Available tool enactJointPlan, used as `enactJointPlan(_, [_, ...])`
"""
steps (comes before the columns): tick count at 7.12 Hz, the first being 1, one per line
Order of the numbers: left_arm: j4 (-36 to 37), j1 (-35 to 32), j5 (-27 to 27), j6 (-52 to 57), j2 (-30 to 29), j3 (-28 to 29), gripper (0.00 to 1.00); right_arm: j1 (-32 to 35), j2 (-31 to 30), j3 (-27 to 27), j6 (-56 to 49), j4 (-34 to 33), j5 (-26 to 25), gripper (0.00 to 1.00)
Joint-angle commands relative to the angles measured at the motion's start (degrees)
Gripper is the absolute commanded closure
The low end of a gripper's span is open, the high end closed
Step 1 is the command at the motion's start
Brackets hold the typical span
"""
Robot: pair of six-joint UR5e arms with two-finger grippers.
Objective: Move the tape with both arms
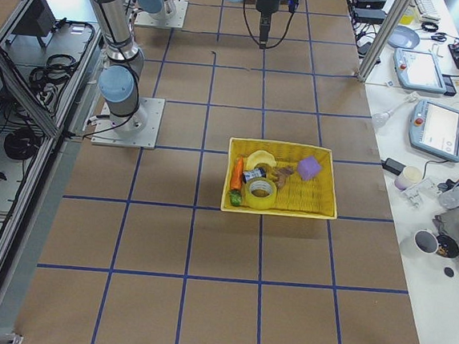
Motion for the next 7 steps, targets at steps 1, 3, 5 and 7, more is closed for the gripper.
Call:
enactJointPlan(1, [0.1, -0.1, -0.1, -0.2, 0.0, 0.0, 0.0, 0.2, 0.1, 0.4, 0.0, 0.1, 0.0, 0.0])
enactJointPlan(3, [0.1, -0.2, -0.3, -0.6, 0.0, 0.1, 0.0, -2.1, 2.0, 0.2, -9.9, -0.1, -0.5, 0.0])
enactJointPlan(5, [0.1, -0.2, -0.3, -0.6, 0.1, 0.1, 0.0, -15.9, 3.6, 0.5, -31.1, -0.9, -0.3, 0.0])
enactJointPlan(7, [0.2, -0.2, -0.3, -0.5, 0.1, 0.1, 0.0, -27.7, 7.7, 0.5, -47.1, -7.0, 0.1, 0.0])
